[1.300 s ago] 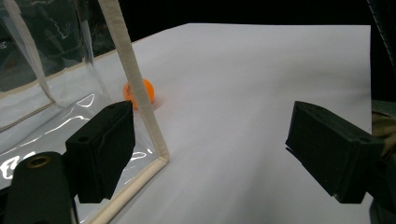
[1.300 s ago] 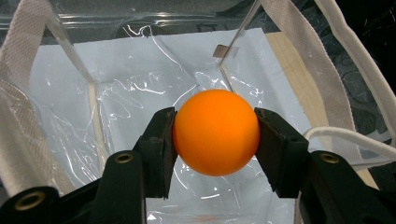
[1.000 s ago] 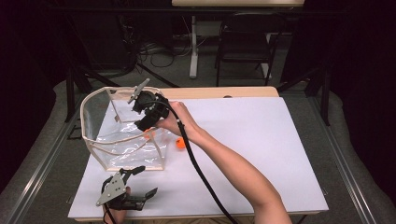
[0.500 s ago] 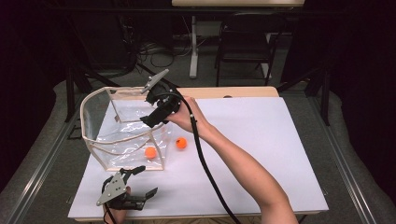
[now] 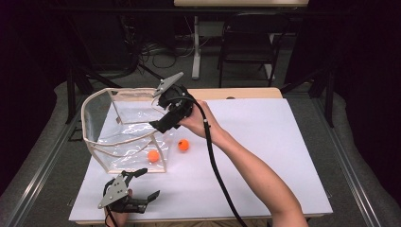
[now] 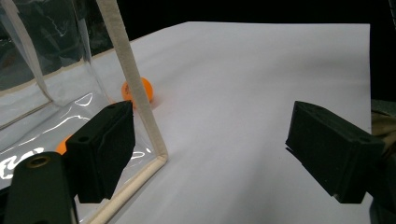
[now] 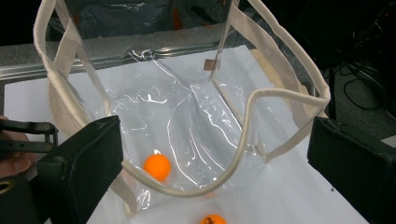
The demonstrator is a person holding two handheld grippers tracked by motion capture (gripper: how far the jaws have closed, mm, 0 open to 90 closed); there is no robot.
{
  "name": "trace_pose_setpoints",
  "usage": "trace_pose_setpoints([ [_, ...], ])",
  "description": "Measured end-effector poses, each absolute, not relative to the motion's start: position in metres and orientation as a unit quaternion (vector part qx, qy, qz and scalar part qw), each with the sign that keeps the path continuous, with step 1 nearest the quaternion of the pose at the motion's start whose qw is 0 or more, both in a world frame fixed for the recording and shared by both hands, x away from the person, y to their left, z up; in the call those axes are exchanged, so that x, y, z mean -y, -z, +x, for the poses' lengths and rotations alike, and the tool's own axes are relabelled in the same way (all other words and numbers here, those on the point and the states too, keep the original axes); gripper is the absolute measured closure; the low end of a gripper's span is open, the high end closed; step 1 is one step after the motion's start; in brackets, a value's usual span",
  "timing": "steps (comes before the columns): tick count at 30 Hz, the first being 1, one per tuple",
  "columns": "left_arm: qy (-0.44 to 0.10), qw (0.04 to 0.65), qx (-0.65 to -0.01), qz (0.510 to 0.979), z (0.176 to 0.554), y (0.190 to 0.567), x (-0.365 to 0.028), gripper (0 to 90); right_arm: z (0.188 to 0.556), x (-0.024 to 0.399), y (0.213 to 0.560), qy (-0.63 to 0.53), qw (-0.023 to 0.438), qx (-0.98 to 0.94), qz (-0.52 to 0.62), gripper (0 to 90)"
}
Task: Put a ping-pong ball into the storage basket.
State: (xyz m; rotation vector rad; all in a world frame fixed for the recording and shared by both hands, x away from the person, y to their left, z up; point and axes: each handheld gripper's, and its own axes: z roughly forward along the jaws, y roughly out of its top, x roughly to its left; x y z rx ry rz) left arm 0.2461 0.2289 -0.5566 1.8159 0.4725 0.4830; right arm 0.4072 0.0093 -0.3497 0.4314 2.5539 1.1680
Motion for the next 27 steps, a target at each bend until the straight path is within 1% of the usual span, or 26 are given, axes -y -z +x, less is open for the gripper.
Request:
trace_pose_setpoints([
  [15, -0.204, 0.564, -0.201, 0.774, 0.247, 0.557, -0.228, 15.6, 0.399, 0.023, 0.358, -0.415, 0.152, -0.882, 0.164, 0.2],
  [27, -0.203, 0.564, -0.201, 0.775, 0.247, 0.557, -0.228, 15.6, 0.39, 0.041, 0.375, -0.41, 0.152, -0.883, 0.169, 0.0],
])
